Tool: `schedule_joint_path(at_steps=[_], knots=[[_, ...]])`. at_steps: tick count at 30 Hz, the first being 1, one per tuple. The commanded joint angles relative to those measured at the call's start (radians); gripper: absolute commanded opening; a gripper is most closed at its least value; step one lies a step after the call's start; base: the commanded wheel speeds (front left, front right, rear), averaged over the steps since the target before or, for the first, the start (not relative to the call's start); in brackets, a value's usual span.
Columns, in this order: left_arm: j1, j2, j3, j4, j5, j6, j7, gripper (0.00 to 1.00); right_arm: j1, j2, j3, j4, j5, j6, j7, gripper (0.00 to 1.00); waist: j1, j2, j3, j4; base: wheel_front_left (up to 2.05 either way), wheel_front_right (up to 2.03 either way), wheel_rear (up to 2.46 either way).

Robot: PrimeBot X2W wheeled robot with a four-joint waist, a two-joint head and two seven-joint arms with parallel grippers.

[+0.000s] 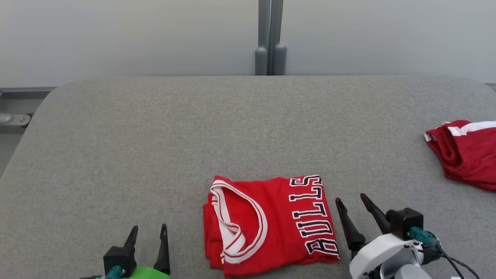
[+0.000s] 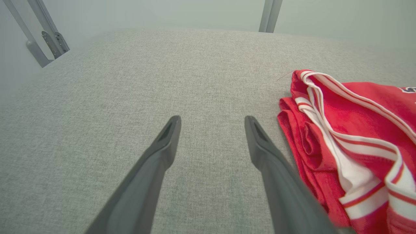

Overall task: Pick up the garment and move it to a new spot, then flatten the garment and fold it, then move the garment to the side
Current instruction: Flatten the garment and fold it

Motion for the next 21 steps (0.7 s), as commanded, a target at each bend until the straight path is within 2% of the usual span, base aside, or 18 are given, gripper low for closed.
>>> schedule_joint_path(at_steps=[1,11,21], knots=[[0.018,0.003,0.007,-0.010,0.011,0.002,0.001,1.00,0.019,0.002,-0.022,-0.007,-0.020,-0.001,-0.003,1.00,0.0000,0.0000,-0.010,-0.021,0.00,0.00,0.00],[0.053,0.003,0.034,-0.043,0.038,0.006,0.001,1.00,0.071,0.021,-0.142,-0.043,-0.103,-0.001,-0.003,1.00,0.0000,0.0000,-0.046,-0.074,0.00,0.00,0.00],[0.101,0.003,0.048,-0.089,0.063,0.013,0.001,1.00,0.116,0.034,-0.186,-0.057,-0.122,-0.001,-0.003,1.00,0.0000,0.0000,-0.090,-0.089,0.00,0.00,0.00]])
